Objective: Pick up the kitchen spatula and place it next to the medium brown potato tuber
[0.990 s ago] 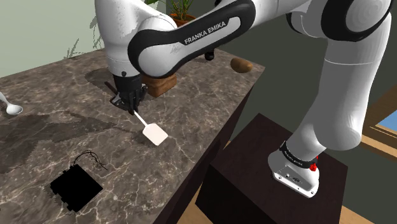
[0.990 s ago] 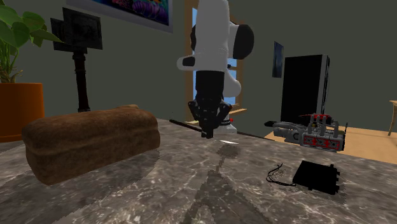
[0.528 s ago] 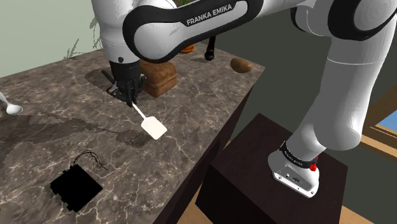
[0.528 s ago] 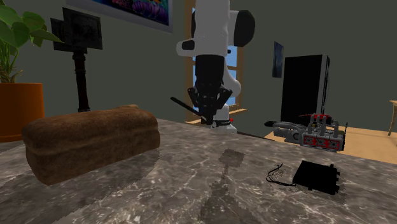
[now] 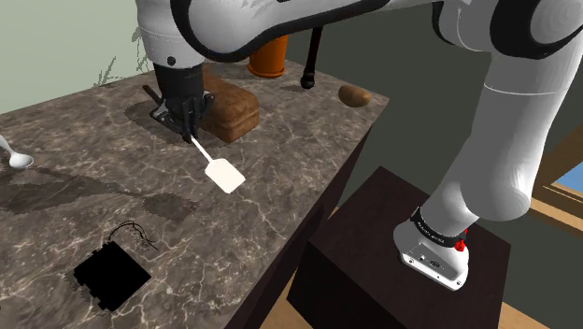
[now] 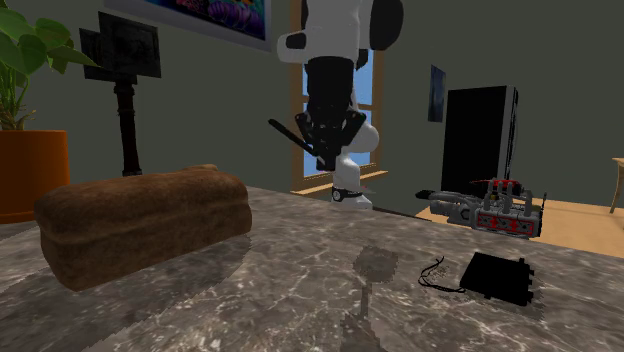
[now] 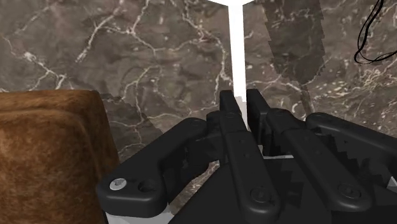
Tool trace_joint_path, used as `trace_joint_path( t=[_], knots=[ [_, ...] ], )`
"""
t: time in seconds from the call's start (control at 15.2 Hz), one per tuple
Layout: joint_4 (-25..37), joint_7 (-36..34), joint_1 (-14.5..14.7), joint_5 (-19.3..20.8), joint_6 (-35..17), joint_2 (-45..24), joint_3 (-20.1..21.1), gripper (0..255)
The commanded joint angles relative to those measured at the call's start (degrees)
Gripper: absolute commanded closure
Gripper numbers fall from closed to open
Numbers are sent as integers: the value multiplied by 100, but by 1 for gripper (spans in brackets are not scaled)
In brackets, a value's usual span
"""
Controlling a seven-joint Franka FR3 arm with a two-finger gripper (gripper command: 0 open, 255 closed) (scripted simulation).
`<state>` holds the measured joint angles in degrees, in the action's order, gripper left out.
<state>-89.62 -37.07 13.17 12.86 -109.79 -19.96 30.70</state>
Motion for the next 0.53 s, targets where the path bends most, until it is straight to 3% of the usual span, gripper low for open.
trace_joint_path(
  t=[0.0, 0.13, 0.46],
  knots=[
    [122, 17, 7, -17, 139, 18, 9, 255],
    [195, 26, 12, -25, 219, 27, 13, 255],
    [-1050, 721, -646, -573, -201, 1022, -45, 255]
  ],
)
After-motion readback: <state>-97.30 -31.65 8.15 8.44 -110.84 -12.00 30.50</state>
